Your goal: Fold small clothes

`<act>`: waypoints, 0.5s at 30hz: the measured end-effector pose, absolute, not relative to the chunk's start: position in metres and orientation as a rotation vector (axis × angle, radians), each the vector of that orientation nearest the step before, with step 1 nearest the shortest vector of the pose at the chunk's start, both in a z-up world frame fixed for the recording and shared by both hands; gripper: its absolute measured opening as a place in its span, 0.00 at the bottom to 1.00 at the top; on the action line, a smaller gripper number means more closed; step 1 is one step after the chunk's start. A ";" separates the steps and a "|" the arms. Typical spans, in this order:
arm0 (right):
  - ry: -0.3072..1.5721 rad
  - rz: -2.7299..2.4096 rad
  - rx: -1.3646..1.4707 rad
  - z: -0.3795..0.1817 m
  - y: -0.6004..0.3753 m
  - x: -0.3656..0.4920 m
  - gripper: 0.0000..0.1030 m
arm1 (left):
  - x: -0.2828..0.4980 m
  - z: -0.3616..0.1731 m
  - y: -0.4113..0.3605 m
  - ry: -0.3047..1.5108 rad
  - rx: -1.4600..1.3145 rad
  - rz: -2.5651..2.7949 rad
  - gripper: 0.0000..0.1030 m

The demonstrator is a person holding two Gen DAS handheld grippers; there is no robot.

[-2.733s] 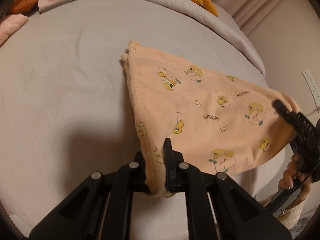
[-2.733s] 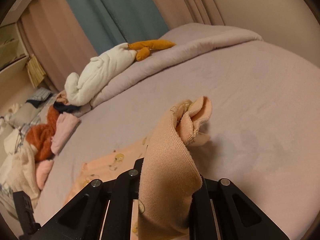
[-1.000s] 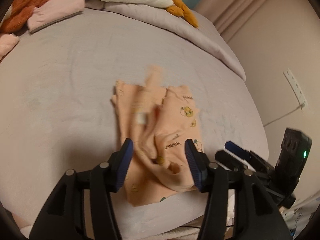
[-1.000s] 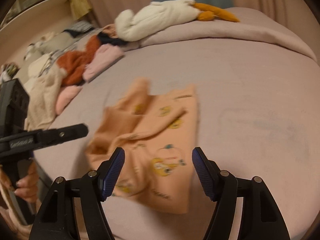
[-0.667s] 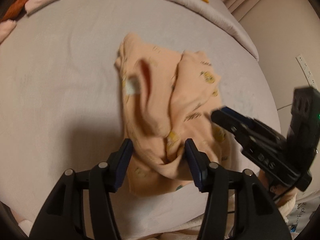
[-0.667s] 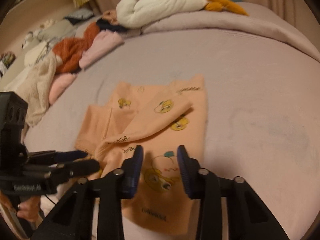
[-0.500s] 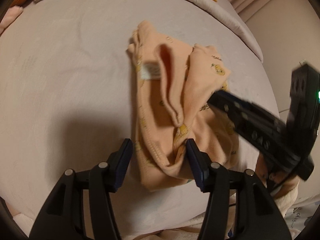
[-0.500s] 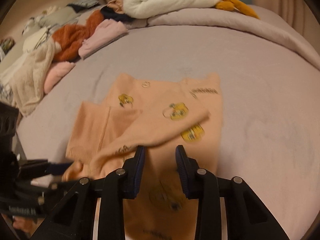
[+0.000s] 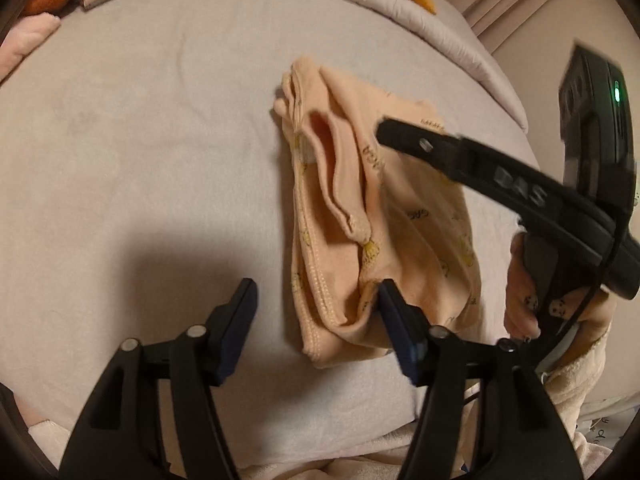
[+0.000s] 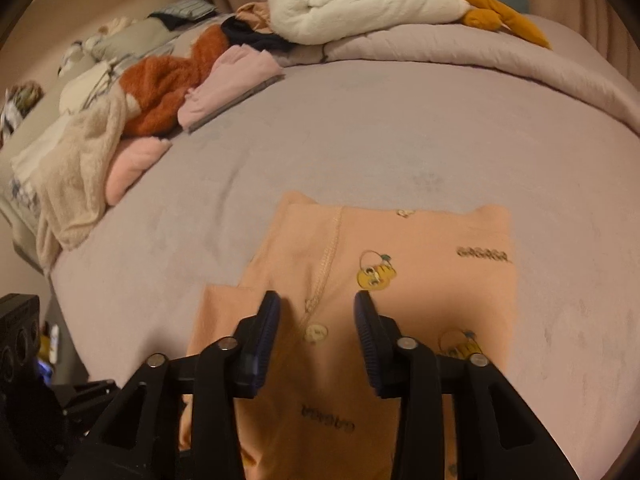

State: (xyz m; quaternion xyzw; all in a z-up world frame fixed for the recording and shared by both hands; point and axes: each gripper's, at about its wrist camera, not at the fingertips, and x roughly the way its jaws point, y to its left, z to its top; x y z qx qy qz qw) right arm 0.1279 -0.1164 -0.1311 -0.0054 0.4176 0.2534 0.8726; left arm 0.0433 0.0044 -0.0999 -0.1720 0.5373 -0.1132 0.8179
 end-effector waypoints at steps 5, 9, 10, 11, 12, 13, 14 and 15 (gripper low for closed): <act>0.850 0.449 0.127 -0.127 -0.165 0.114 0.71 | 0.052 -0.092 0.009 1.074 -0.368 -0.244 0.81; 0.914 0.354 0.210 -0.145 -0.198 0.110 0.71 | 0.072 -0.111 0.006 1.122 -0.422 -0.266 0.81; 0.930 0.341 0.227 -0.152 -0.205 0.109 0.71 | 0.078 -0.118 0.004 1.142 -0.441 -0.279 0.81; 0.949 0.340 0.252 -0.159 -0.211 0.108 0.71 | 0.081 -0.122 0.001 1.157 -0.461 -0.305 0.81; 0.969 0.347 0.282 -0.165 -0.216 0.108 0.71 | 0.085 -0.127 -0.001 1.172 -0.496 -0.345 0.81; 0.992 0.363 0.328 -0.173 -0.220 0.108 0.71 | 0.089 -0.132 -0.003 1.189 -0.526 -0.363 0.79; 0.996 0.375 0.354 -0.175 -0.222 0.108 0.71 | 0.091 -0.133 -0.005 1.195 -0.533 -0.351 0.79; 0.995 0.386 0.372 -0.177 -0.223 0.107 0.71 | 0.092 -0.133 -0.007 1.189 -0.531 -0.346 0.79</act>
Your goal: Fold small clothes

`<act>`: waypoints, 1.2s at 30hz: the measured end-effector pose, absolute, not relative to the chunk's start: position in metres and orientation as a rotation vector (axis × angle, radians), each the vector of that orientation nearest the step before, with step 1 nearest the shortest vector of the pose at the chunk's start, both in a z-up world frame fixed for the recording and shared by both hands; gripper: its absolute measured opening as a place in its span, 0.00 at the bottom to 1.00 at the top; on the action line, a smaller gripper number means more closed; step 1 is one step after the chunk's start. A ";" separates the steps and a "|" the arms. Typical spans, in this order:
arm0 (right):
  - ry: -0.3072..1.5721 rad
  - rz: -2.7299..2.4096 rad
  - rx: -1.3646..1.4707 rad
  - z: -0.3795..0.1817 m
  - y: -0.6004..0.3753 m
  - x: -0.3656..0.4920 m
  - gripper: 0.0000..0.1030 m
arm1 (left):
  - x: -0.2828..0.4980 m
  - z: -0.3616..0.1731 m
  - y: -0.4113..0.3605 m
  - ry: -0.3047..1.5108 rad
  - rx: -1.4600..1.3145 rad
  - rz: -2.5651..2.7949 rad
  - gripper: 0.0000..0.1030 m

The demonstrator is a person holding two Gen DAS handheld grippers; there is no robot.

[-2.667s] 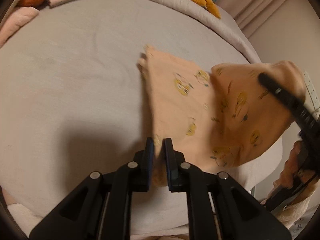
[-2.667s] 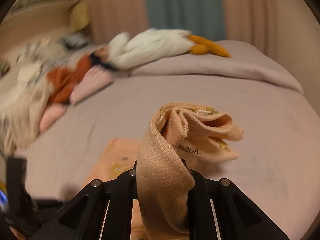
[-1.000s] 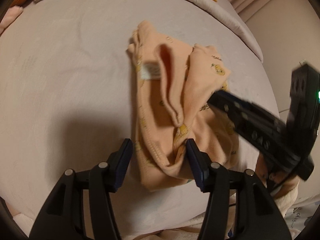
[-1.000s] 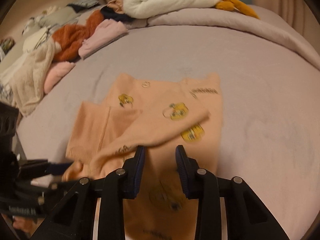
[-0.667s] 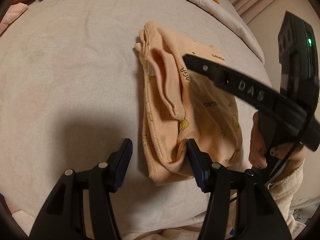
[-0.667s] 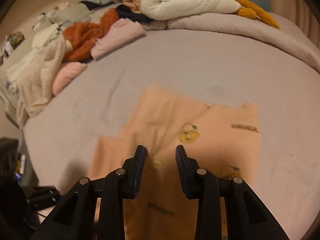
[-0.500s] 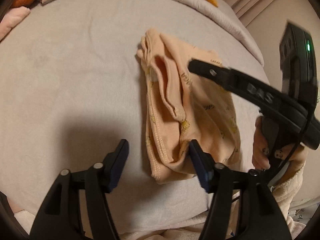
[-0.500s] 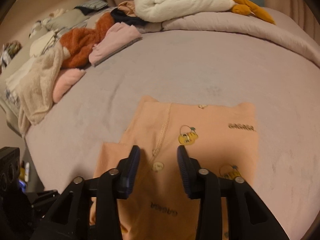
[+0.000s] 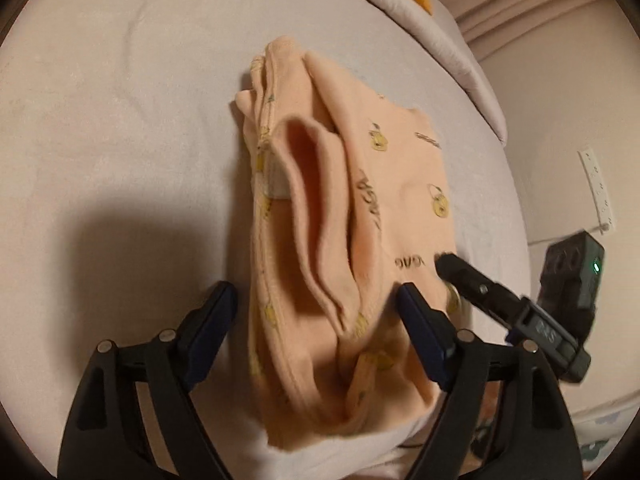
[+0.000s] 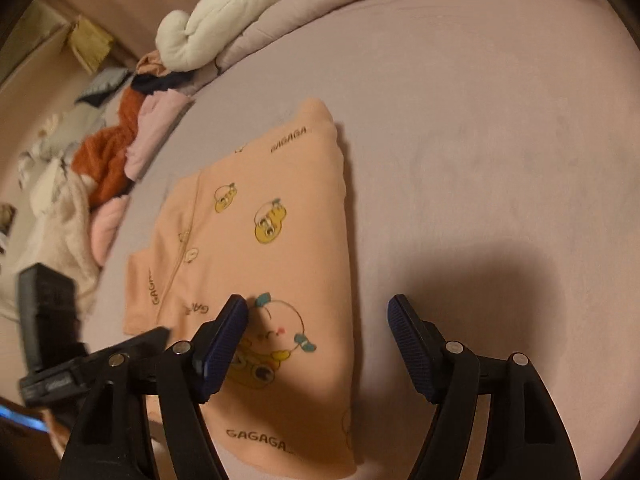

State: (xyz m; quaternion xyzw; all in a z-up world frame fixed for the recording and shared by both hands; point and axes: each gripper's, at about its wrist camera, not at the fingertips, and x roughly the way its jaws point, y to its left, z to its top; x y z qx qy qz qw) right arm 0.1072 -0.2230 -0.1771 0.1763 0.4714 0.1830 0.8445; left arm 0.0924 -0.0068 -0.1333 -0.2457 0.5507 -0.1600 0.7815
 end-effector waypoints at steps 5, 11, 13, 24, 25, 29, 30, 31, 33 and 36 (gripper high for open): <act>0.989 0.458 0.406 -0.180 -0.211 0.112 0.63 | 0.103 -0.133 -0.022 1.184 -0.514 -0.349 0.52; 0.965 0.457 0.349 -0.173 -0.197 0.113 0.28 | 0.110 -0.117 -0.038 1.158 -0.435 -0.318 0.33; 0.927 0.465 0.297 -0.163 -0.194 0.107 0.26 | 0.109 -0.107 -0.045 1.129 -0.408 -0.312 0.31; 0.759 0.466 0.222 -0.110 -0.208 0.106 0.26 | 0.134 -0.064 -0.081 0.991 -0.293 -0.329 0.31; 0.757 0.462 0.222 -0.110 -0.208 0.109 0.26 | 0.138 -0.065 -0.083 0.990 -0.285 -0.322 0.31; 0.765 0.451 0.241 -0.119 -0.210 0.124 0.26 | 0.146 -0.073 -0.078 0.994 -0.257 -0.296 0.31; 0.774 0.452 0.248 -0.121 -0.210 0.126 0.26 | 0.148 -0.077 -0.076 1.004 -0.258 -0.289 0.32; 0.786 0.454 0.257 -0.127 -0.210 0.131 0.26 | 0.146 -0.080 -0.070 1.016 -0.257 -0.283 0.32; 0.811 0.463 0.278 -0.134 -0.211 0.136 0.26 | 0.150 -0.088 -0.066 1.042 -0.256 -0.267 0.32; 0.856 0.461 0.300 -0.146 -0.209 0.144 0.26 | 0.154 -0.097 -0.063 1.069 -0.251 -0.255 0.33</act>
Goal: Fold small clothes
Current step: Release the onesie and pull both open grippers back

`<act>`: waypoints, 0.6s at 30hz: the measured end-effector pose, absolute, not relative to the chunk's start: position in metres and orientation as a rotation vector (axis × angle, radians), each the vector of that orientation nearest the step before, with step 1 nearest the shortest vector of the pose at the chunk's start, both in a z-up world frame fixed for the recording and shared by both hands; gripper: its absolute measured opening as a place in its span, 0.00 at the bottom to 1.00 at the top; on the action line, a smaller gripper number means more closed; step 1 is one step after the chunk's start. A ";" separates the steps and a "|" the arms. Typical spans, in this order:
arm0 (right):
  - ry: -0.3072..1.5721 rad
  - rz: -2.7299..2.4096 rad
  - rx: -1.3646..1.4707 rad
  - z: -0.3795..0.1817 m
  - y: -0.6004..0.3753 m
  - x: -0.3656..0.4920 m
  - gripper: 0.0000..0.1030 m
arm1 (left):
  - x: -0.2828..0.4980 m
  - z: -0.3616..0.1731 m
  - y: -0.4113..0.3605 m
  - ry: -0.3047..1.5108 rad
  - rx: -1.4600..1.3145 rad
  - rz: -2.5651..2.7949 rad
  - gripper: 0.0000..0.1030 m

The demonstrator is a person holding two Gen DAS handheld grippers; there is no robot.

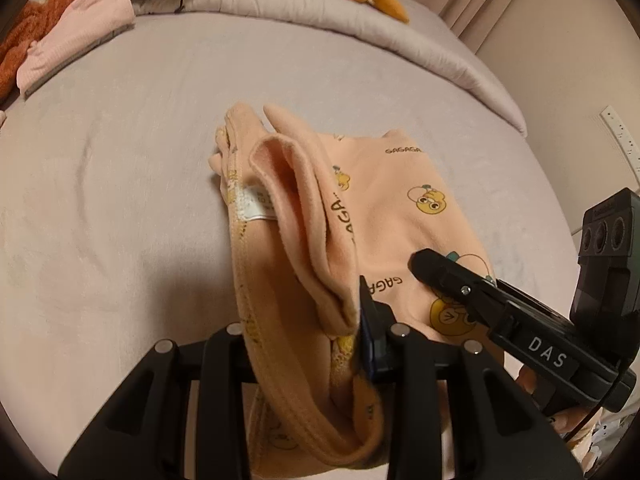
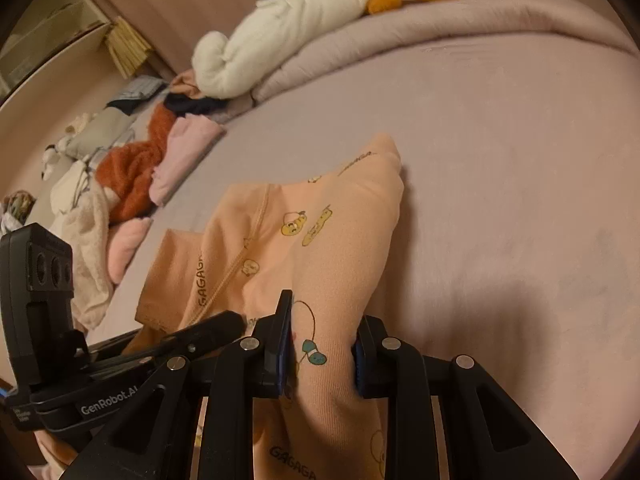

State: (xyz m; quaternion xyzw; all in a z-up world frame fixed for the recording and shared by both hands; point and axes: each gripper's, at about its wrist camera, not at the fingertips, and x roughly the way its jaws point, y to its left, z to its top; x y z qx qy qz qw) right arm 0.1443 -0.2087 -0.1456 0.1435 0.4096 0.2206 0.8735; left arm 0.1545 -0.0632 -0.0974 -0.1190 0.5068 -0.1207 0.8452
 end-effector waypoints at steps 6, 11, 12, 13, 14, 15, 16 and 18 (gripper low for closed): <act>0.903 0.414 0.297 -0.150 -0.211 0.143 0.29 | 0.153 -0.099 -0.064 1.100 -0.212 -0.214 0.59; 0.886 0.351 0.257 -0.141 -0.216 0.134 0.57 | 0.140 -0.080 -0.055 1.046 -0.217 -0.208 0.74; 0.863 0.339 0.252 -0.134 -0.218 0.129 0.66 | 0.137 -0.075 -0.054 1.036 -0.220 -0.210 0.79; 0.844 0.326 0.247 -0.127 -0.220 0.125 0.69 | 0.134 -0.070 -0.053 1.024 -0.219 -0.209 0.82; 0.829 0.315 0.243 -0.121 -0.223 0.122 0.73 | 0.129 -0.063 -0.052 1.008 -0.216 -0.207 0.84; 0.811 0.298 0.232 -0.113 -0.224 0.117 0.77 | 0.124 -0.055 -0.051 0.988 -0.213 -0.205 0.86; 0.798 0.282 0.223 -0.107 -0.225 0.114 0.80 | 0.120 -0.049 -0.050 0.972 -0.213 -0.204 0.88; 0.751 0.253 0.199 -0.091 -0.227 0.103 0.86 | 0.109 -0.033 -0.047 0.930 -0.216 -0.207 0.90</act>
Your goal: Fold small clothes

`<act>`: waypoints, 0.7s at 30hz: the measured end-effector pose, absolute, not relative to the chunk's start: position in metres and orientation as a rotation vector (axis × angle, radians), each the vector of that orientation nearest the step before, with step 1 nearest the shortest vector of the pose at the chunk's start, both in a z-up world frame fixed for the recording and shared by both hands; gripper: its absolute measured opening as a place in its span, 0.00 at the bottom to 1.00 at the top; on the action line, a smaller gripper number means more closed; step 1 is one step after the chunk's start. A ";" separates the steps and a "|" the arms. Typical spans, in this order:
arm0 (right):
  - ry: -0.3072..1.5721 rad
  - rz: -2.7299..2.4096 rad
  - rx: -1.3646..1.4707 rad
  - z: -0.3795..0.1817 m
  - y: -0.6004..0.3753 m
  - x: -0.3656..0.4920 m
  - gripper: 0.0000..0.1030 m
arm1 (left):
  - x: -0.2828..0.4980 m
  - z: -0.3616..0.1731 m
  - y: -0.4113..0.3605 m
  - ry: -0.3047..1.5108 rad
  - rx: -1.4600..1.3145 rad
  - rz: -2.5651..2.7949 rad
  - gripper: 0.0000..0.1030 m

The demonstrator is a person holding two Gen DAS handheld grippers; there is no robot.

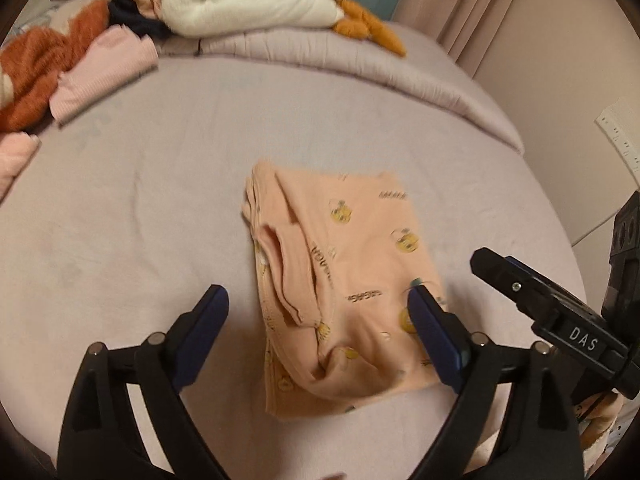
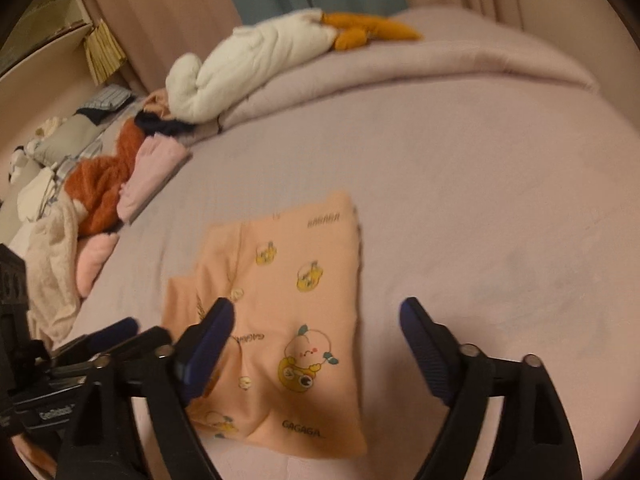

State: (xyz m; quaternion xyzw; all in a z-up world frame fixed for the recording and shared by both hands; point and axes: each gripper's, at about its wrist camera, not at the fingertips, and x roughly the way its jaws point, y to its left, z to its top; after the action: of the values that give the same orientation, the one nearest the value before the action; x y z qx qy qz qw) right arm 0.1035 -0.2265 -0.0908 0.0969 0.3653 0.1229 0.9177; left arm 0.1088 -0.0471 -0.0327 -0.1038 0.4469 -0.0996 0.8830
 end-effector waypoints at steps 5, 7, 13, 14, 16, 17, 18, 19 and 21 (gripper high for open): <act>0.690 0.245 0.192 -0.068 -0.227 0.082 0.90 | 0.082 -0.006 -0.040 0.842 -0.179 -0.181 1.00; 0.677 0.249 0.195 -0.064 -0.225 0.076 0.90 | 0.073 -0.001 -0.035 0.826 -0.166 -0.156 1.00; 0.671 0.228 0.200 -0.064 -0.219 0.063 0.91 | 0.060 -0.003 -0.025 0.858 -0.193 -0.122 1.00; 0.671 0.222 0.198 -0.064 -0.219 0.061 0.91 | 0.058 -0.005 -0.024 0.869 -0.195 -0.118 1.00; 0.673 0.206 0.188 -0.066 -0.216 0.059 0.91 | 0.055 -0.009 -0.025 0.886 -0.197 -0.122 1.00; 0.677 0.202 0.181 -0.067 -0.214 0.057 0.91 | 0.053 -0.011 -0.026 0.895 -0.195 -0.124 1.00; 0.682 0.199 0.173 -0.068 -0.212 0.056 0.91 | 0.051 -0.012 -0.026 0.901 -0.192 -0.126 1.00; 0.685 0.198 0.163 -0.069 -0.211 0.055 0.91 | 0.049 -0.013 -0.027 0.904 -0.188 -0.127 1.00; 0.687 0.196 0.146 -0.070 -0.209 0.053 0.91 | 0.047 -0.015 -0.030 0.907 -0.179 -0.128 1.00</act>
State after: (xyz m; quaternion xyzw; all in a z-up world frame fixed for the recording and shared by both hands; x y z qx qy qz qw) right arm 0.0531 -0.2093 -0.0702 0.0713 0.3359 0.0958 0.9343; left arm 0.0473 -0.0298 -0.0146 -0.0864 0.4374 -0.0618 0.8930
